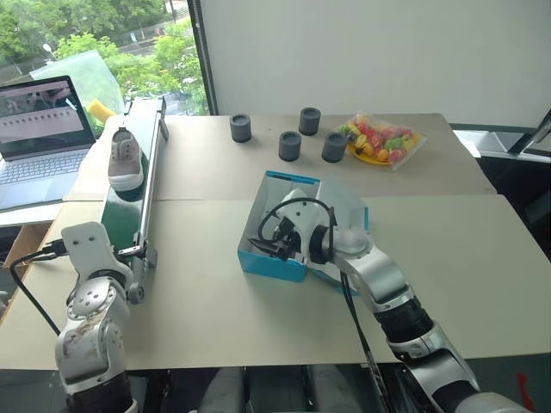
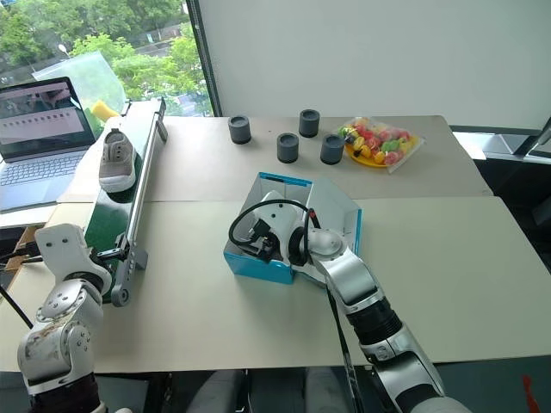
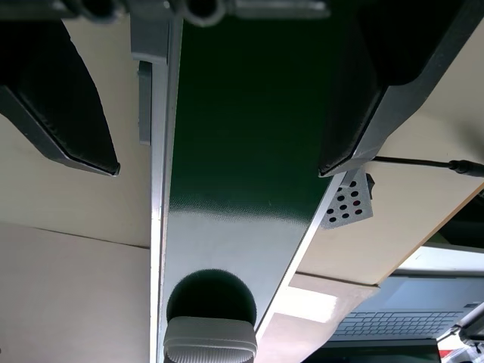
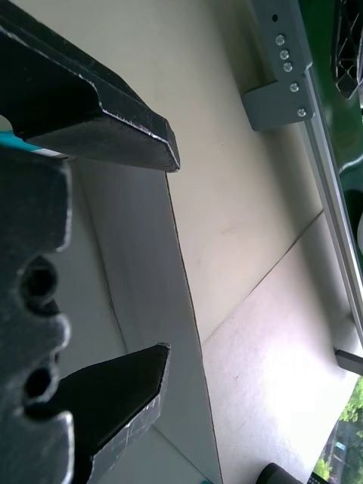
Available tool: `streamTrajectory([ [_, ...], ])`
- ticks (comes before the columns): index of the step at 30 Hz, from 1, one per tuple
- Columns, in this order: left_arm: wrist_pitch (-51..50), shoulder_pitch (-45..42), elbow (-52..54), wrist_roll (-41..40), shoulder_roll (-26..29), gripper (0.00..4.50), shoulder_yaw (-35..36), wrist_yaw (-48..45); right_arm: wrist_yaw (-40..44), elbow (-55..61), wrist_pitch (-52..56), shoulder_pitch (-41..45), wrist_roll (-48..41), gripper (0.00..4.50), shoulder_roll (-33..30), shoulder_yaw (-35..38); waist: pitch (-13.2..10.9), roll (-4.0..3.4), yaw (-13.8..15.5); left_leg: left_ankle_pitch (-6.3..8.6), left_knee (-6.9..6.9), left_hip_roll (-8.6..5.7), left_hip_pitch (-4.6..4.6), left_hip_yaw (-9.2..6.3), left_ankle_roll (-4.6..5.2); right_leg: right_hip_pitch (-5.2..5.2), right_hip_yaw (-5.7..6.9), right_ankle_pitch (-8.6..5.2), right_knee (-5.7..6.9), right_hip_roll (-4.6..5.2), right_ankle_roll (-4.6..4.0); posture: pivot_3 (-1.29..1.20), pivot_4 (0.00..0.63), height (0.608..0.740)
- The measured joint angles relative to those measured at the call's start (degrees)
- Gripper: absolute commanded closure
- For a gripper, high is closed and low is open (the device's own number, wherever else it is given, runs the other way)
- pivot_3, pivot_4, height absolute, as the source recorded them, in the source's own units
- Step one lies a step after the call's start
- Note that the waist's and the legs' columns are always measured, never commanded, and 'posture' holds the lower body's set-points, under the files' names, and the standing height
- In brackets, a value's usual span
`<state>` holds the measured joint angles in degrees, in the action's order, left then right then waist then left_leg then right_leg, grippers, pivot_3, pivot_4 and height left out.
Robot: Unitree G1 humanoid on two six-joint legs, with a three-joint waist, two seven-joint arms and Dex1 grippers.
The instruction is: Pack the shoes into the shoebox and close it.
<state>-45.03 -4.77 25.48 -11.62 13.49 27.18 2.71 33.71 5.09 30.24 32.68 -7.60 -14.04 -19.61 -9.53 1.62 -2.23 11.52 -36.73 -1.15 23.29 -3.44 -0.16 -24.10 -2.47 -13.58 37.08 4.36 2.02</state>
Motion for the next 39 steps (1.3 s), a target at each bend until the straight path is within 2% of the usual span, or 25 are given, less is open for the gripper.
streamTrajectory([
  [19,0.5,0.1,-0.4,0.0,-0.5,0.0,1.2,0.8,0.0,1.6,0.9,-0.3,-0.2,0.21,0.1,0.0,0.0,0.01,0.0,0.0,0.0,0.0,0.0,0.0,0.0,0.01,0.0,0.0,0.0,0.01,0.0,0.0,0.15,0.735],
  [27,-1.4,-0.1,-1.5,-1.1,-3.7,0.0,2.9,3.1,0.0,2.3,2.3,-0.3,-0.4,0.21,0.3,0.3,0.0,0.01,0.0,0.0,0.0,-0.01,0.0,-0.01,0.0,0.01,0.0,0.0,0.0,0.01,0.0,0.0,0.15,0.735],
  [29,-1.5,-0.1,-1.5,-1.5,-4.1,0.41,3.0,3.4,0.0,2.3,2.5,-0.3,-0.5,0.0,0.3,0.4,0.0,0.02,0.1,0.0,0.0,-0.01,0.0,-0.01,0.0,0.01,0.0,0.0,0.01,0.01,0.0,0.0,0.15,0.735],
  [32,-1.5,-0.1,-1.5,-1.9,-4.1,1.05,2.9,3.5,-0.1,2.3,2.6,-0.3,-0.5,0.0,0.6,0.4,0.0,0.03,0.2,0.0,-0.01,-0.01,0.0,-0.01,0.0,0.02,0.0,0.0,0.0,0.01,0.0,0.0,0.15,0.735],
  [37,-0.7,-0.8,-1.4,-1.2,-4.0,1.05,1.7,4.0,-0.1,2.3,2.6,-0.3,-0.5,0.0,0.6,0.5,0.0,0.03,0.1,0.0,-0.01,-0.01,0.01,0.0,0.0,0.01,0.0,0.0,0.0,0.0,0.0,0.0,0.15,0.735],
  [39,2.7,-0.6,-1.2,1.8,-2.2,1.05,-1.3,4.3,-0.1,2.3,2.6,-0.3,-0.4,0.0,0.9,0.5,0.0,0.09,0.2,0.0,-0.01,-0.01,0.03,0.0,-0.01,-0.02,0.0,0.01,0.0,-0.01,-0.01,0.0,0.15,0.735],
])
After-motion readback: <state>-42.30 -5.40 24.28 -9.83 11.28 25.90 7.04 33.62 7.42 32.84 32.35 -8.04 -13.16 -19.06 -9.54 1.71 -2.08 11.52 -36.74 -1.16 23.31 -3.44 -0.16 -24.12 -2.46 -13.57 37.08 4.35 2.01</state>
